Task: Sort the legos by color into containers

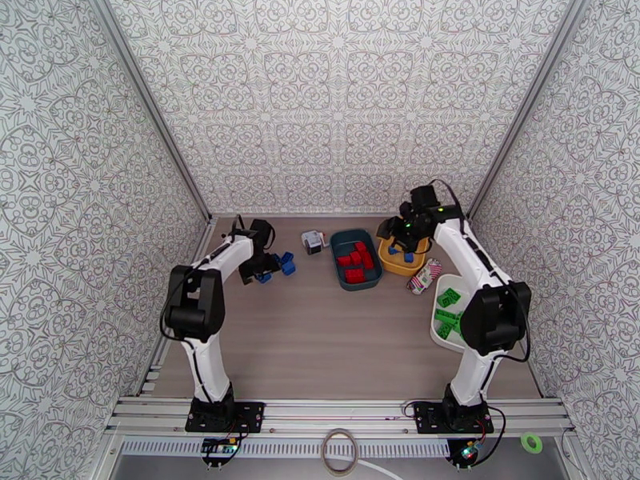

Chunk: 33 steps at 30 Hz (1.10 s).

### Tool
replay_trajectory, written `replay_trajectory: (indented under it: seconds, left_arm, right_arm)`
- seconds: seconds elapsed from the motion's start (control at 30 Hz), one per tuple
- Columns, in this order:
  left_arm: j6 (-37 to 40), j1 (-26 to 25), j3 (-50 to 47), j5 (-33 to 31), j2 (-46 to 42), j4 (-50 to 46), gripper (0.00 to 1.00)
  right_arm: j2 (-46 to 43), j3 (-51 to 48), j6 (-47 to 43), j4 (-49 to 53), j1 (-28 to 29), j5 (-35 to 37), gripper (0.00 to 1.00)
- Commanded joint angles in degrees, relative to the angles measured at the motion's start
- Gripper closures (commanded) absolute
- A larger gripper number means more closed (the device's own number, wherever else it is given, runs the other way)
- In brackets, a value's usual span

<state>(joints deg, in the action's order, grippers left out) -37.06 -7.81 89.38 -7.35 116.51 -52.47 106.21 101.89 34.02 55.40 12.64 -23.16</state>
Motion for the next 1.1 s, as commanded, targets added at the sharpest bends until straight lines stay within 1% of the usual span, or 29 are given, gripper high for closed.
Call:
replay_trajectory:
  seconds: [0.0,0.1,0.37,0.53,0.63,0.7,0.8,1.07]
  left_arm:
    - [0.23,1.72,3.16,0.89,3.27,0.08,0.21]
    - [0.45,1.83,5.58,1.41,5.65,-0.61,0.22]
    - [1.11,1.97,6.63,2.99,7.93,-0.68,0.42]
    - [1.63,1.09,4.95,2.67,5.77,-0.53,0.55]
    - [1.82,0.06,3.53,2.74,3.11,-0.18,0.6]
    - [1.56,-0.81,2.63,2.76,1.33,-0.18,0.62]
    - [0.97,-2.75,0.97,2.72,-1.62,-0.18,0.62]
    - [-3.53,-10.47,-4.32,2.96,-9.99,0.75,0.63]
  right_arm:
    - [-1.93,-1.99,-0.45,1.32,0.28,-0.08,0.38]
    - [-2.23,-2.05,-0.53,1.72,0.32,0.03,0.37]
    - [-2.32,-1.99,-0.18,1.84,0.28,-0.4,0.38]
    - [-3.34,-3.23,-0.09,1.48,0.28,-0.57,0.38]
    - [-4.48,-4.38,-0.01,0.99,0.28,-0.57,0.38]
    - [-5.33,-5.68,0.21,0.45,0.27,-0.66,0.38]
    - [-7.19,-8.36,0.55,-0.65,0.28,-0.67,0.38]
    - [-13.87,-17.2,1.14,-3.05,-0.29,-0.52,0.38]
